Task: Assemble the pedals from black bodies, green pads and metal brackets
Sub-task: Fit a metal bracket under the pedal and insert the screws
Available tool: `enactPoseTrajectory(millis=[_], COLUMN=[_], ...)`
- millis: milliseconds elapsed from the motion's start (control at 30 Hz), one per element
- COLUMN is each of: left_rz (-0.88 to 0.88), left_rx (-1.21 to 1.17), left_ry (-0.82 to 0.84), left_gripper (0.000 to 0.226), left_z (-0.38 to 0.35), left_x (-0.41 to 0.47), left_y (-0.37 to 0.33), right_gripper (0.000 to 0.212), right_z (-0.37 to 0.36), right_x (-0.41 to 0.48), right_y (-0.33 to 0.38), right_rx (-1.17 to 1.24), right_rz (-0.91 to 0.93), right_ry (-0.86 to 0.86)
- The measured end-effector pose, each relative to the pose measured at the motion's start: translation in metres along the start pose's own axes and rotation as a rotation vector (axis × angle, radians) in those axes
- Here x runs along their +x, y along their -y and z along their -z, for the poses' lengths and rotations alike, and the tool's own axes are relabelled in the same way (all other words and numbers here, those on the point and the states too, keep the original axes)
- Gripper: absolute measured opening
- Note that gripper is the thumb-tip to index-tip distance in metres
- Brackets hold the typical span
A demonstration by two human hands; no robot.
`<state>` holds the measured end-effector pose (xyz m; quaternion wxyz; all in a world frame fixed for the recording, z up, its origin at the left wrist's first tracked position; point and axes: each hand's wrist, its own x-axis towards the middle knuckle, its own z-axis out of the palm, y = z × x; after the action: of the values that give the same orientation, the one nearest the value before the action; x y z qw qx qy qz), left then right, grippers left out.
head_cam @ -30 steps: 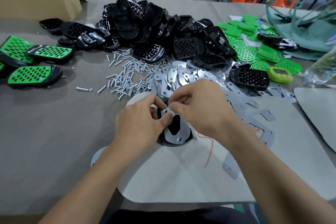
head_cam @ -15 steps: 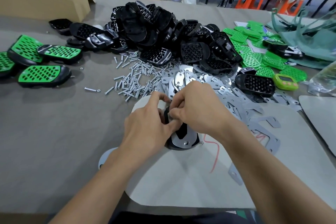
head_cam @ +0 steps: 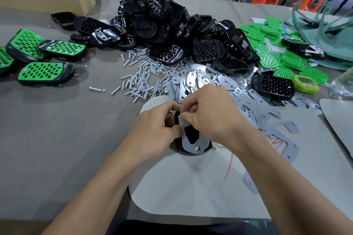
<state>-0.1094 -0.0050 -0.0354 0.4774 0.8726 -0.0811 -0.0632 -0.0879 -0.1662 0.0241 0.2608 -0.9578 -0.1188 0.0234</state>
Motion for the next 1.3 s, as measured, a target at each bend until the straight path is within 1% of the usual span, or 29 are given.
enactPoseTrajectory(millis=[133,233,333,467,533,567,600,633,700,733,867,933,967,1033,1100,1200,1267,1300], left_rz=[0.028,0.047,0.043,0.039,0.027,0.021,0.02,0.023,0.03,0.033,0.043,0.043,0.043,0.039,0.035,0.045,0.053,0.063], left_rx=[-0.019,-0.046,-0.098,-0.148,-0.133,-0.125,-0.12,-0.116,-0.115,-0.113,-0.116,-0.125,-0.135,-0.161,-0.184,-0.187,-0.193,-0.206], left_ry=[-0.01,-0.002,0.01,0.031,0.038,0.038,0.034,0.027,0.022,0.023,0.012,0.014,0.015,0.017,0.018,0.014,0.012,0.008], left_gripper=[0.028,0.028,0.032,0.032,0.031,0.031,0.033,0.033,0.031,0.031,0.036,0.036,0.035,0.033,0.033,0.034,0.036,0.035], left_z=[0.0,0.001,0.001,0.002,0.002,0.003,0.003,0.003,0.003,0.002,0.001,0.001,0.0,0.0,0.0,-0.001,-0.002,-0.002], left_x=[0.006,0.01,0.012,0.013,0.013,0.013,0.014,0.014,0.015,0.016,0.016,0.016,0.016,0.015,0.015,0.014,0.014,0.014], left_y=[0.001,0.001,0.002,0.002,0.004,0.005,0.006,0.007,0.008,0.008,0.008,0.008,0.008,0.009,0.009,0.008,0.006,0.006], right_gripper=[0.014,0.008,0.019,0.031,0.035,0.034,0.028,0.023,0.031,0.033,0.026,0.026,0.03,0.039,0.037,0.025,0.028,0.033], right_z=[0.003,0.001,-0.003,-0.004,0.0,0.001,0.002,0.002,0.001,0.0,0.002,0.002,0.002,-0.002,-0.004,-0.003,-0.003,-0.003], right_x=[0.0,-0.001,-0.002,-0.006,-0.009,-0.011,-0.011,-0.011,-0.013,-0.014,-0.016,-0.017,-0.018,-0.02,-0.022,-0.024,-0.028,-0.03], right_y=[-0.003,0.003,0.01,0.012,0.008,0.005,0.001,-0.001,-0.004,-0.005,-0.011,-0.013,-0.013,-0.014,-0.016,-0.021,-0.02,-0.019], right_rx=[0.036,-0.072,-0.239,-0.291,-0.176,-0.088,-0.016,0.037,0.094,0.101,0.077,0.177,0.233,0.282,0.235,0.161,0.229,0.265], right_rz=[-0.024,-0.007,0.023,0.062,0.028,0.008,0.001,0.002,0.007,0.006,0.02,0.014,0.011,0.009,0.013,0.032,0.04,0.043], right_ry=[0.039,0.044,0.044,0.099,0.059,0.013,-0.012,-0.005,0.041,0.049,0.006,-0.027,-0.028,0.022,0.046,-0.008,-0.035,-0.037])
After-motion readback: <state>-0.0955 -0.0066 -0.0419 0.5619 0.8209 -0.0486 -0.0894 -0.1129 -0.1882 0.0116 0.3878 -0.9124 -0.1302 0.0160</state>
